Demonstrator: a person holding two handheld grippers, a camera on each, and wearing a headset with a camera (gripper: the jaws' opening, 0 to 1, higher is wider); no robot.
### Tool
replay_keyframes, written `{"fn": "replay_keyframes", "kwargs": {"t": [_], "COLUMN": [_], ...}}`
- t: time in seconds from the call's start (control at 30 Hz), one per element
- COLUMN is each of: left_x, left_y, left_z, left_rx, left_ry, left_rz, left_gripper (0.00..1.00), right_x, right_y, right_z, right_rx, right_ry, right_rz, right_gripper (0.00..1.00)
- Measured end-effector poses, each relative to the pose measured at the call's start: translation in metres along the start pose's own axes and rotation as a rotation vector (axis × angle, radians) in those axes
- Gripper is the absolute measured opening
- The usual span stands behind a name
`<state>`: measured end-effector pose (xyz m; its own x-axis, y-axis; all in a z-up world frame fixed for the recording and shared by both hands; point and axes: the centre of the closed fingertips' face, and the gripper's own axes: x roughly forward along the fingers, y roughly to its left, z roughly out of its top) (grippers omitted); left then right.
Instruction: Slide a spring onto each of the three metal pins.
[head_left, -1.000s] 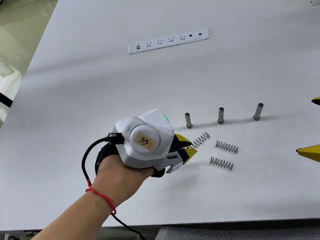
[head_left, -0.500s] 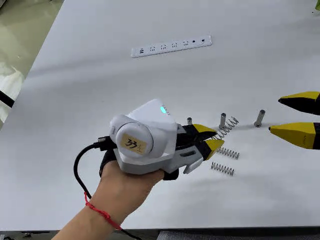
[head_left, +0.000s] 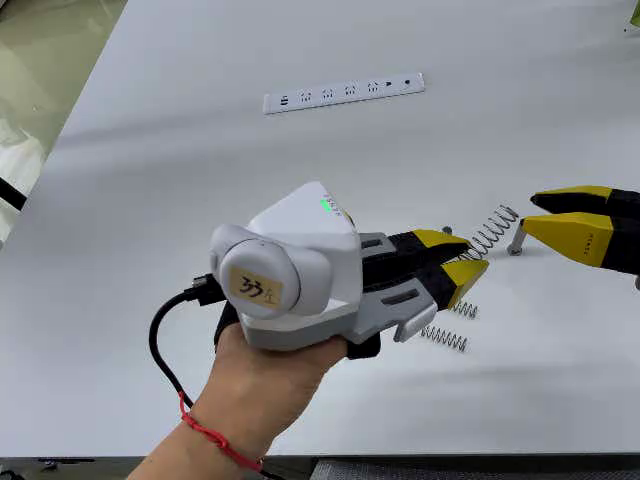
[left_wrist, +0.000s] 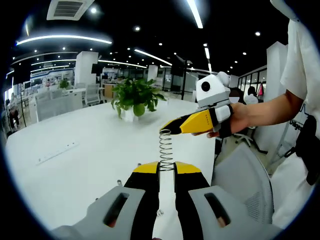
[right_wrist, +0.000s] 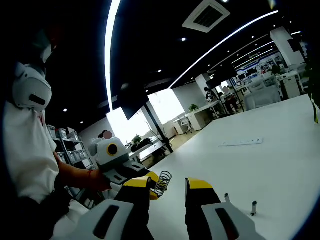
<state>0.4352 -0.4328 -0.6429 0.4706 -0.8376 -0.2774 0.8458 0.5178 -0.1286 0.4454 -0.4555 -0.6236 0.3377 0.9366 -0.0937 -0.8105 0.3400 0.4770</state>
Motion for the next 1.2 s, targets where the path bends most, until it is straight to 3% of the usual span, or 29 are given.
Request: {"fn": "replay_keyframes", "kwargs": {"t": [0.53,1.2], "left_x": [0.002,0.002], "left_y": [-0.007,-0.01], "left_z": [0.007,0.008], "left_rx": [-0.005,-0.016], "left_ry": [-0.026,-0.034], "left_rz": [-0.024,-0.042], "left_gripper": [0.07,0.07], "right_x": [0.008,0.011], "right_y": [0.01,0.019], "right_z": [0.004,0.007], "right_rx": [0.012,-0.104], "right_ry": [-0.009,0.027], "right_rz": [0.034,0.033], "right_gripper": [0.1,0.06]}}
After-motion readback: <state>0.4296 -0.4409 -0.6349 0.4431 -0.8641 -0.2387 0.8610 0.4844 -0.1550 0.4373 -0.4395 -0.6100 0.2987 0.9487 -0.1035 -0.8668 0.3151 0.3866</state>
